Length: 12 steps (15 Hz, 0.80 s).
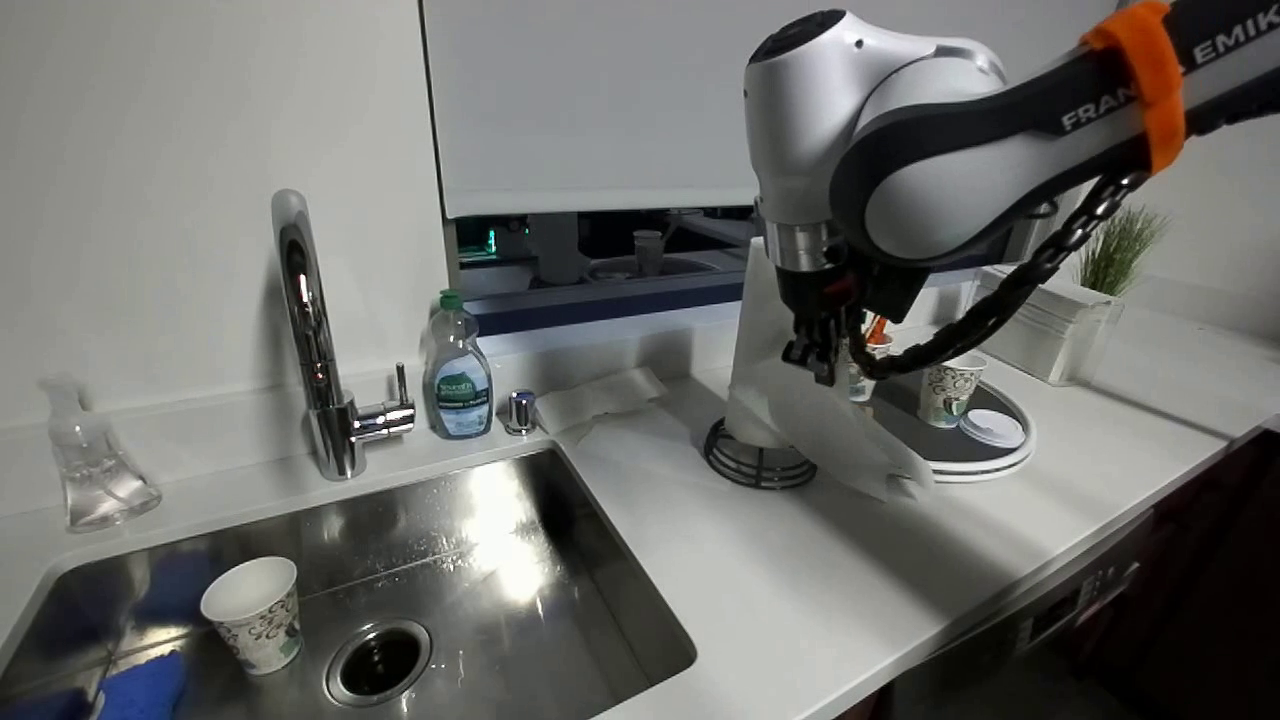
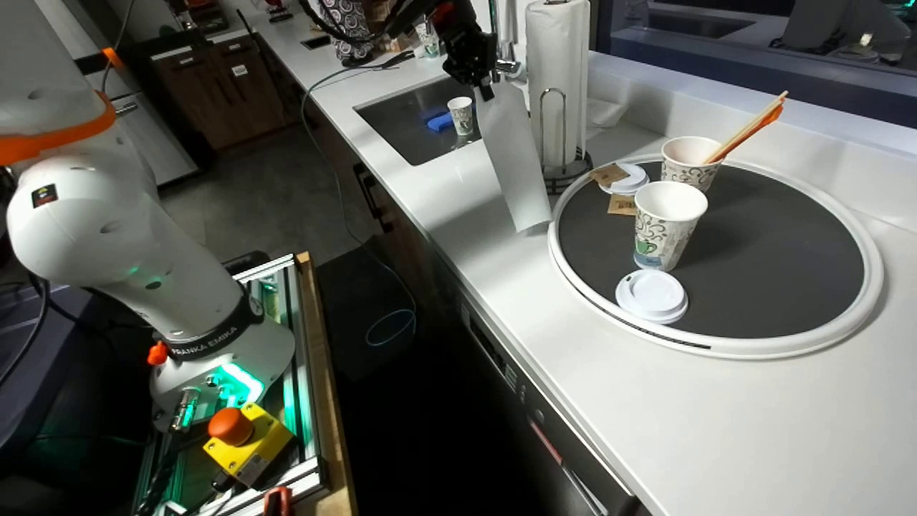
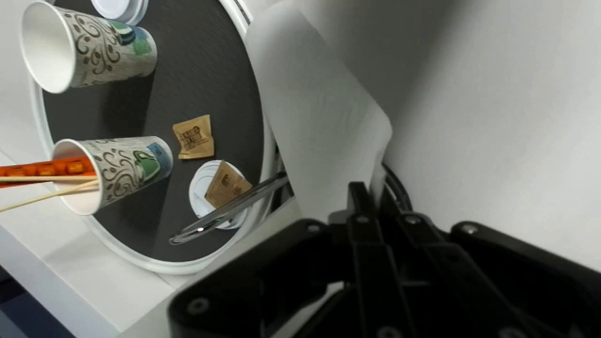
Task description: Tear one paper towel from the roll and use it to wipe the countertop.
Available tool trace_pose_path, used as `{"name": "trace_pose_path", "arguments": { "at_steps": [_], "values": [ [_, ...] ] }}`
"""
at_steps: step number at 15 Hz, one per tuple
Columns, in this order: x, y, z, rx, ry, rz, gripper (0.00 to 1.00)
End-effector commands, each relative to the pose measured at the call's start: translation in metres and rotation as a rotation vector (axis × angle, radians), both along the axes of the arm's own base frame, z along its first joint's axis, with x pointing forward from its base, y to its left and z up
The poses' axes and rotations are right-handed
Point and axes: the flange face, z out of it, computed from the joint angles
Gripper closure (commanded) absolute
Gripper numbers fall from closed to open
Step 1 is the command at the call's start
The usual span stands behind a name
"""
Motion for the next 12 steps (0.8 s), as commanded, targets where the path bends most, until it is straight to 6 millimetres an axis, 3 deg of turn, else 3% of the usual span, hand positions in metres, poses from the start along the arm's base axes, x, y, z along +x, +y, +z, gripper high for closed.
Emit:
{"name": "trace_pose_path", "arguments": {
  "at_steps": [1, 3, 9, 10, 11, 12],
  "values": [
    [0.000, 0.007, -0.031, 0.033, 0.081, 0.008, 0.60],
    [-0.007, 0.002, -0.040, 0.081, 0.144, -0.079, 0.44],
    [-0.022, -0.017, -0.030, 0.404, 0.228, -0.256, 0.01],
    [-0.024, -0.020, -0.027, 0.452, 0.230, -0.292, 0.00],
    [-0.013, -0.010, -0.030, 0.369, 0.235, -0.258, 0.10],
    [-0.014, -0.013, -0.028, 0.401, 0.235, -0.277, 0.03]
  ]
}}
